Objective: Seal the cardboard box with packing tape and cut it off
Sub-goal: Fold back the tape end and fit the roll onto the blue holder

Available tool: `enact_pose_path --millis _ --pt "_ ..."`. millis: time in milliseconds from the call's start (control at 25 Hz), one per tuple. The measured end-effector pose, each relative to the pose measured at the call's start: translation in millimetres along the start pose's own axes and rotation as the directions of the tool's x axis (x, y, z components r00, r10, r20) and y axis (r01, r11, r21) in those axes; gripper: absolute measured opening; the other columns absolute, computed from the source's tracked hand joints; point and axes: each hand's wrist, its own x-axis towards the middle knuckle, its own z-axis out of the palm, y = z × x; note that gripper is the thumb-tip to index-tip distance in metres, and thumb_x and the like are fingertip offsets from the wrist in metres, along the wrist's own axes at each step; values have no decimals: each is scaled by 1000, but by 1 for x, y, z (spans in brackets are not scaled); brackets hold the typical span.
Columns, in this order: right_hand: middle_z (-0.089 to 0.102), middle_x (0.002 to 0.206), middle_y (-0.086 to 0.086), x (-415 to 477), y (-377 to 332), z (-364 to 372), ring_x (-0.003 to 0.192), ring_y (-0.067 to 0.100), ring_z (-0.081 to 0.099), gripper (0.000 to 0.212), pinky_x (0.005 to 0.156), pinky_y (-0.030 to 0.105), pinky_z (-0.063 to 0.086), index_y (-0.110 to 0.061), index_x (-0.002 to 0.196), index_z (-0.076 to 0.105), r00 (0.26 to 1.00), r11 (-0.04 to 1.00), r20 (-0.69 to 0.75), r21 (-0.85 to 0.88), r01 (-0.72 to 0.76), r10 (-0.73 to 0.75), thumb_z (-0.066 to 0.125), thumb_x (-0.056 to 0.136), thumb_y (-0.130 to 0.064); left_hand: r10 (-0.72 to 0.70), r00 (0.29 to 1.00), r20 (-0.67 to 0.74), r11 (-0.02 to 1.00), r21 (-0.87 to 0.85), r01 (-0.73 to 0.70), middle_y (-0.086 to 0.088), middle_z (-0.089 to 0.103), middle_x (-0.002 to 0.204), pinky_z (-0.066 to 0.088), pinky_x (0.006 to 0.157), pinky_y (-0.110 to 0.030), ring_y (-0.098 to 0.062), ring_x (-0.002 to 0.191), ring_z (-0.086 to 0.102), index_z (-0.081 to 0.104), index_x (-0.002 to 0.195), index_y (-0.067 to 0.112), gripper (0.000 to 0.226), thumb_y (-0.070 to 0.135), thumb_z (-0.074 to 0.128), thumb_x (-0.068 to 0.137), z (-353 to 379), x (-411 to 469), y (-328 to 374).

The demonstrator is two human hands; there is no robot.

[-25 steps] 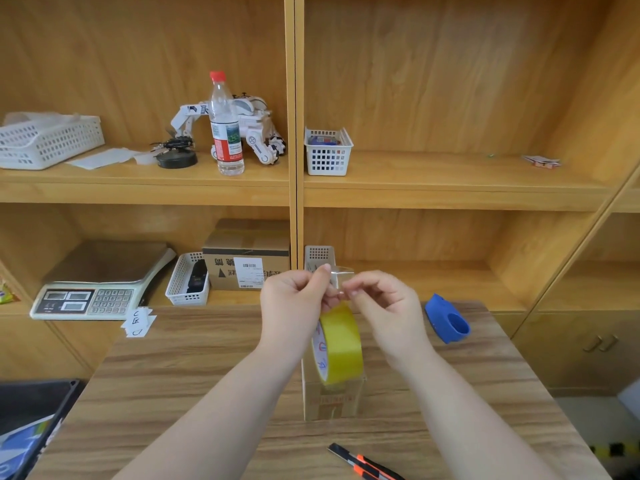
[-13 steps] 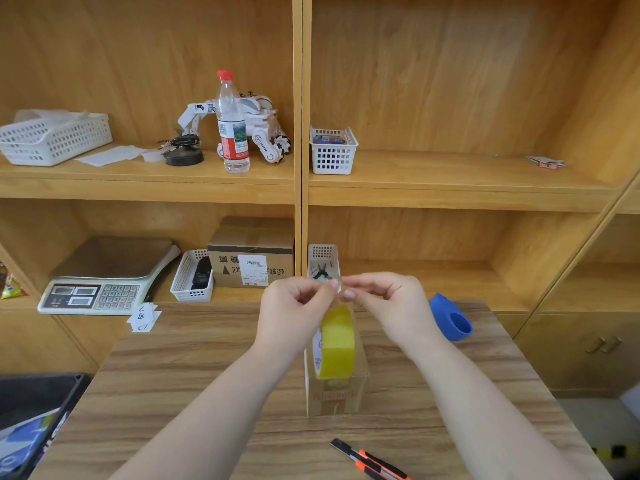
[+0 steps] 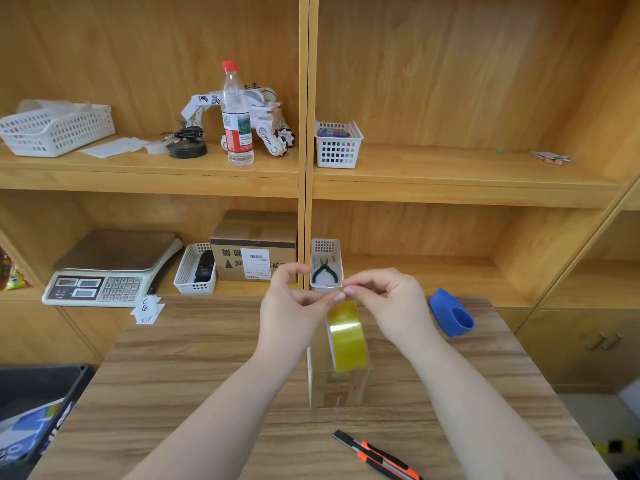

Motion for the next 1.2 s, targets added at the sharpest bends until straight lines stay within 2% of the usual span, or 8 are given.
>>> enact_pose_path --millis 200,360,520,640,840,960,1080,1200 --pt "75 79 -15 -1 5 -1 91 19 67 13 87 45 52 -34 80 76 1000 1000 13 26 -4 3 76 79 -21 108 992 66 992 64 -112 5 76 73 51 68 -16 -7 72 68 75 92 29 15 27 80 78 -4 6 -3" --pt "71 82 -15 -4 -1 -3 84 4 64 23 76 25 49 -38 74 71 998 1000 -60 5 19 -19 74 81 -16 149 986 79 985 73 -155 7 74 73 54 67 -21 -9 72 68 76 77 28 5 25 78 79 -5 13 -1" --pt "58 105 -18 1 -8 -6 109 12 49 26 91 30 37 -43 72 65 990 989 -130 -145 39 -58 74 81 -20 183 978 103 979 67 -190 5 73 75 54 66 -20 -11 72 66 74 80 23 3 23 75 83 -2 18 4" --pt "62 92 -21 10 -13 -5 100 2 49 20 85 28 39 -37 76 64 999 996 -33 -86 24 -27 69 86 -19 199 974 106 979 28 -203 9 71 79 48 66 -11 1 70 60 71 87 22 3 24 71 87 -2 24 5" --pt "61 86 -14 29 -11 3 88 5 51 15 76 25 38 -32 79 62 998 999 53 -40 -25 27 63 89 -21 -20 986 166 999 34 15 5 68 107 56 87 -35 -1 89 65 52 128 34 56 55 67 78 -7 40 -7" --pt "61 82 -17 34 -10 2 85 -4 47 14 74 18 35 -29 80 65 998 998 56 -58 -14 17 63 89 -18 -276 890 363 961 73 268 -5 69 111 56 92 -43 -19 98 70 43 136 30 96 70 74 54 -7 45 -8" --pt "60 84 -18 34 -10 1 82 -13 43 14 70 7 32 -29 82 65 998 995 58 -104 -8 14 63 90 -18 -375 766 522 862 -108 496 -14 74 110 55 94 -46 -27 98 73 46 137 16 71 36 79 77 -1 49 -8" --pt "61 87 -17 35 -7 -3 86 -12 44 20 71 3 32 -36 78 61 1000 994 18 -109 4 -2 63 90 -19 -342 788 512 846 -198 495 -14 76 104 59 84 -41 -26 93 74 48 136 17 58 8 73 85 4 53 -6"
